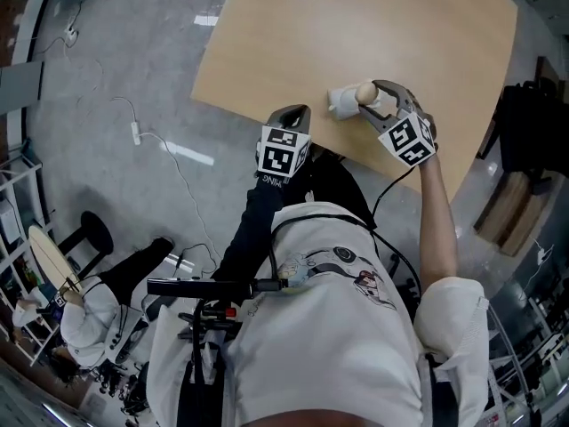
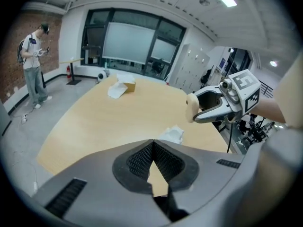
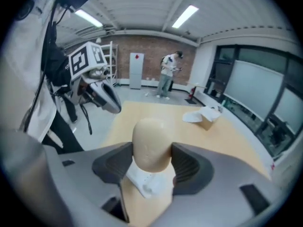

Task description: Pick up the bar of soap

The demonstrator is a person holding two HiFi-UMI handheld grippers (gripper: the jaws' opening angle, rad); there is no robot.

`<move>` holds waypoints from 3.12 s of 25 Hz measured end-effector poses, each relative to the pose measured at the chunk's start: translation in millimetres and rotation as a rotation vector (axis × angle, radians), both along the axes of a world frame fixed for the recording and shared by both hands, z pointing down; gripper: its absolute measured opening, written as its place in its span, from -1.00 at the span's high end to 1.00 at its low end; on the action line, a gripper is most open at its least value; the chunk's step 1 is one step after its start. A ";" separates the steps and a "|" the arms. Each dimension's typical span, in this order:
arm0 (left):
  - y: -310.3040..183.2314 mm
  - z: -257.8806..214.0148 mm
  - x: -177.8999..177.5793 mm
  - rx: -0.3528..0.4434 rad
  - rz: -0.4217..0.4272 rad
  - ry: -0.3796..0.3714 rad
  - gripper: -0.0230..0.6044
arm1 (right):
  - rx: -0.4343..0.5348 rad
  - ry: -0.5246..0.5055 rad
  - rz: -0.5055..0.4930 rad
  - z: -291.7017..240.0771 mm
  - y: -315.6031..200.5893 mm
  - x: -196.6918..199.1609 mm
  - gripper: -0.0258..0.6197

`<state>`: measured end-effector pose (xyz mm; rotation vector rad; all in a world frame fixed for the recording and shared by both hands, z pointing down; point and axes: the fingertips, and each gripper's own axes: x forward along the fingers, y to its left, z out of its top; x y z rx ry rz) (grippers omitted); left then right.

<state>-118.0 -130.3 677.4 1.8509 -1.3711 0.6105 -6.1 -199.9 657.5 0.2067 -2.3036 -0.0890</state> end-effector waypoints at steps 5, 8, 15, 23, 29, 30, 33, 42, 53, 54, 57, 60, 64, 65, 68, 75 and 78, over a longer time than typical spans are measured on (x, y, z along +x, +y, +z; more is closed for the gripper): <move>-24.2 -42.2 20.6 0.119 0.057 0.010 0.92 | 0.055 -0.167 0.263 -67.6 -3.9 24.5 0.10; -34.1 -70.9 35.4 0.203 0.084 0.012 0.92 | 0.091 -0.267 0.395 -104.5 -3.9 43.4 0.10; -63.9 -158.2 54.8 0.485 0.098 0.020 0.92 | 0.197 -0.548 0.678 -192.9 -6.5 86.6 0.10; -81.2 -235.9 66.3 0.692 0.106 0.022 0.92 | 0.359 -0.687 0.745 -270.4 -3.3 104.7 0.10; -81.8 -278.5 58.4 0.783 0.078 0.021 0.92 | 0.441 -0.761 0.759 -312.1 1.8 111.0 0.10; -81.1 -284.5 56.6 0.797 0.072 0.020 0.92 | 0.455 -0.775 0.756 -318.8 2.7 111.6 0.10; -79.9 -298.1 52.8 0.828 0.057 0.014 0.92 | 0.490 -0.815 0.751 -336.9 4.2 113.4 0.10; -81.1 -319.4 47.2 0.910 0.033 -0.050 0.92 | 0.529 -0.880 0.760 -355.7 4.2 121.6 0.10; -91.1 -332.7 46.9 0.954 0.029 -0.047 0.92 | 0.555 -0.892 0.750 -364.7 -4.6 119.3 0.10; -90.6 -333.5 47.2 0.956 0.029 -0.047 0.92 | 0.557 -0.893 0.748 -365.9 -4.0 119.1 0.10; -89.9 -336.7 46.9 0.962 0.028 -0.050 0.92 | 0.560 -0.895 0.743 -367.9 -3.2 118.3 0.10; -89.5 -338.4 46.9 0.963 0.024 -0.053 0.92 | 0.556 -0.892 0.741 -367.7 -3.7 118.4 0.10; -89.5 -336.3 49.1 0.960 0.024 -0.052 0.92 | 0.553 -0.896 0.743 -365.5 -4.6 119.8 0.10; -89.6 -335.8 49.4 0.958 0.024 -0.052 0.92 | 0.552 -0.895 0.742 -365.1 -4.7 119.7 0.10; -89.5 -334.0 50.9 0.952 0.025 -0.049 0.92 | 0.554 -0.894 0.741 -365.5 -4.1 119.8 0.10; -88.7 -328.6 47.5 0.938 0.014 -0.047 0.92 | 0.545 -0.896 0.755 -362.5 -4.9 120.7 0.10; -87.0 -328.6 47.3 0.935 0.010 -0.044 0.92 | 0.537 -0.896 0.756 -361.1 -3.2 121.5 0.10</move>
